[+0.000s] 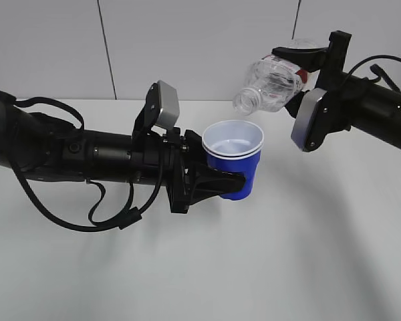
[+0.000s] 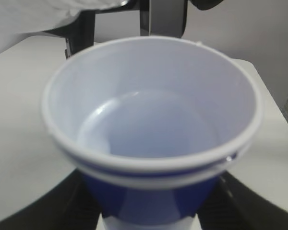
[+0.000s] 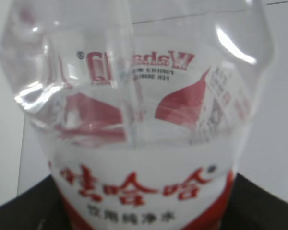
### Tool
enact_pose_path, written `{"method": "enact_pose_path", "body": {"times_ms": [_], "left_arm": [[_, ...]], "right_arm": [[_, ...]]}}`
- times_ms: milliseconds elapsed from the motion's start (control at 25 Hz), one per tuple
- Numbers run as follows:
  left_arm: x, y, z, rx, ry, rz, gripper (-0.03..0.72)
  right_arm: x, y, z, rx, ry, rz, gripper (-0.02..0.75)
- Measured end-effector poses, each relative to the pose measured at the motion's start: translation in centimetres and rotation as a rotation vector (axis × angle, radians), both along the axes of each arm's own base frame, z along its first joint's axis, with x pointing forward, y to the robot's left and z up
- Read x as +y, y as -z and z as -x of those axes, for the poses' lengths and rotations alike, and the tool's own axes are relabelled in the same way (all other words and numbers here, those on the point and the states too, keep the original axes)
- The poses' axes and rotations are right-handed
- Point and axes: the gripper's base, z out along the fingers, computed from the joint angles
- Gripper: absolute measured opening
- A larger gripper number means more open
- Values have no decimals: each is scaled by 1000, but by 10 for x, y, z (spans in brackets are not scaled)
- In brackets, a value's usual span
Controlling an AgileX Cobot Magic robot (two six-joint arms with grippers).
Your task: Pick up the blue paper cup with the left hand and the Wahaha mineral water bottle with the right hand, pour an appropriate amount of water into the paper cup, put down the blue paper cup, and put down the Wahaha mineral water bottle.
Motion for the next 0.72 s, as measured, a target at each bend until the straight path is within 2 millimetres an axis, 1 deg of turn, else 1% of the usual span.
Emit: {"method": "enact_pose_path", "body": {"times_ms": [720], "left_arm": [[0, 2, 1, -3, 17, -19, 426]], "right_arm": [[0, 0, 0, -36, -4, 46, 433]]}}
